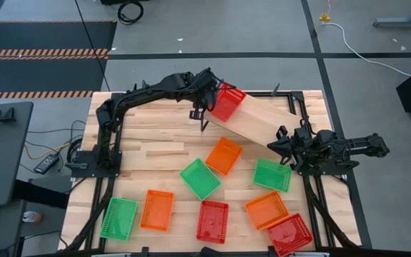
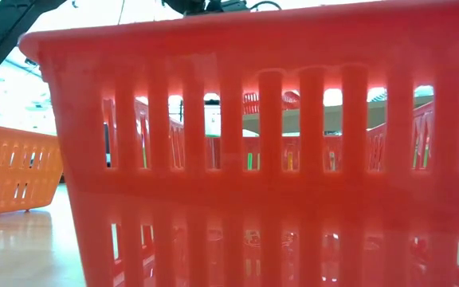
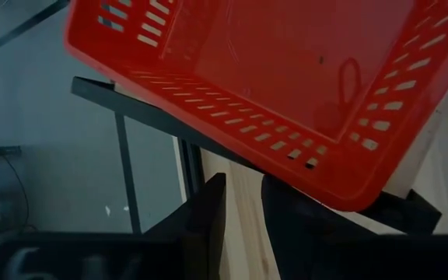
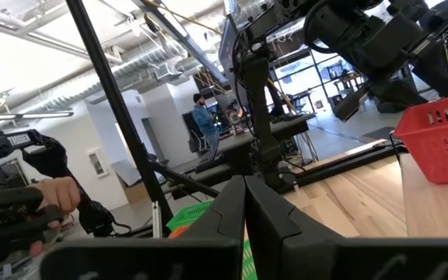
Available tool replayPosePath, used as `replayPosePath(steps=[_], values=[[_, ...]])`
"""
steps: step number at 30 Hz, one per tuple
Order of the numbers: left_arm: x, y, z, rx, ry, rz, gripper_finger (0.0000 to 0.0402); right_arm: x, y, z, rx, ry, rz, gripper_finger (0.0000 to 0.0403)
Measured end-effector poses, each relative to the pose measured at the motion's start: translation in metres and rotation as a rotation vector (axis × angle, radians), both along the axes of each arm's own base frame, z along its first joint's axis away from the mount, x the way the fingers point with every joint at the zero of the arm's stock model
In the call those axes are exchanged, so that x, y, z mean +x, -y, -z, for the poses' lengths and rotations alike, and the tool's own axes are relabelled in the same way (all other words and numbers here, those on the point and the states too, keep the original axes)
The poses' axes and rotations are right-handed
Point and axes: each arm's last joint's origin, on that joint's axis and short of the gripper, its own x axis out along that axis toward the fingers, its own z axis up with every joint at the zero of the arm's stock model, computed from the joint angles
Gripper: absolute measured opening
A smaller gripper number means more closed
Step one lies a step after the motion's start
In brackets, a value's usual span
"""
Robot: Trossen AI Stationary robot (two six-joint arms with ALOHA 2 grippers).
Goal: Stack baskets on shelf by color
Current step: Put the top red bin on the shelf, then put the middle green bin on the shelf
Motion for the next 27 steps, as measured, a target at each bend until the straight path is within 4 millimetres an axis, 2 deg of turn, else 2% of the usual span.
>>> replayPosePath(steps=[10, 16, 21, 23, 27], values=[[0.003, 0.003, -0.012, 0.014, 0.09, 0.019, 0.0094, 0.0, 0.0, 0.0, -0.001, -0.001, -0.001, 0.0016], [-0.001, 0.005, -0.01, 0.004, 0.037, 0.013, 0.0094, 0.0, 0.0, 0.0, -0.001, -0.004, 0.0, 0.0016], [-0.006, 0.001, -0.01, 0.099, -0.024, -0.06, 0.0094, 0.0, 0.0, 0.0, -0.001, -0.004, 0.0, 0.0016], [-0.009, 0.001, -0.015, 0.132, -0.03, -0.073, 0.0094, 0.0, 0.0, 0.0, -0.001, -0.005, 0.0, 0.0016], [-0.017, 0.005, -0.038, 0.17, 0.05, -0.078, 0.0094, 0.0, 0.0, 0.001, -0.011, -0.008, 0.003, 0.0016]])
